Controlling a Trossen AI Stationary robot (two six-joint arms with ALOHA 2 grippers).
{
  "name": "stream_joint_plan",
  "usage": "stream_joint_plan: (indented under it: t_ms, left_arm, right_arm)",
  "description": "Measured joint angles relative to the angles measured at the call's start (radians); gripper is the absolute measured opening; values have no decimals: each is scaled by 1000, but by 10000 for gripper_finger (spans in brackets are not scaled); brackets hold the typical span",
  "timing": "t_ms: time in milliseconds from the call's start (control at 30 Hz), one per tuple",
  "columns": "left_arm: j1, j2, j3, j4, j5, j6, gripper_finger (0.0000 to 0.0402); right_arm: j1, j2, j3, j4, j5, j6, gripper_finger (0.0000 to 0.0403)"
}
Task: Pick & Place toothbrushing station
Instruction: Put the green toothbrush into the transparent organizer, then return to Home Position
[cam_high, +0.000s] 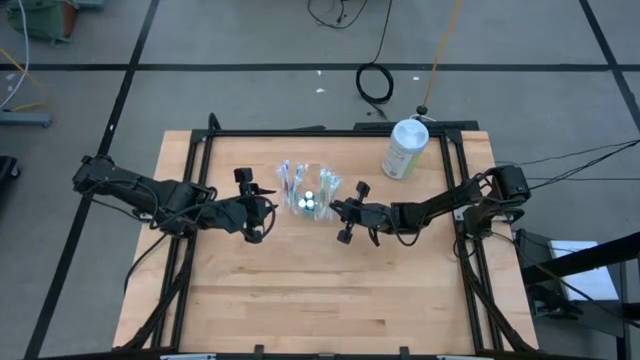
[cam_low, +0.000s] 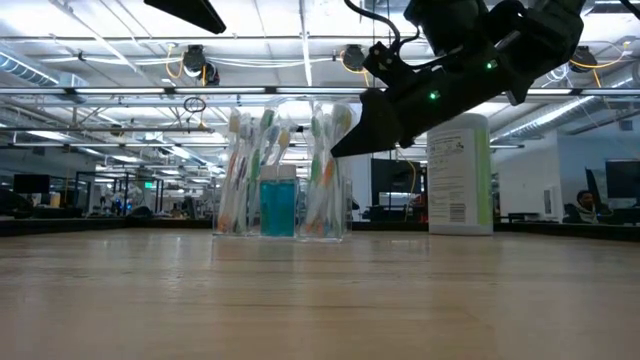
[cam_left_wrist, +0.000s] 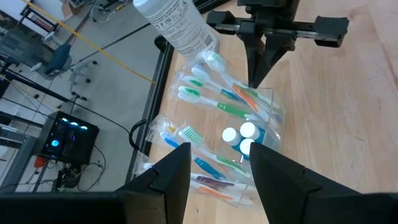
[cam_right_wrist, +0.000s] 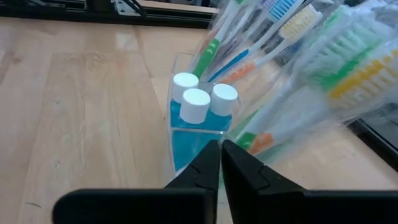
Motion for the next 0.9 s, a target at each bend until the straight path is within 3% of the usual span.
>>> stream_joint_plan:
  t_ms: [367,600,900]
  left_arm:
    - [-5,-21,0,-6,0,-5,170]
    - [-21,-129,0,-20,0,-54,170]
    - [-60,-339,0,-94,35,-124,170]
  right_arm:
    - [5,-33,-1,-20,-1,-6,89]
    - [54,-201,-1,-169,-1,-71,125]
    - [107,-435,-1,-307,-1,-97,122]
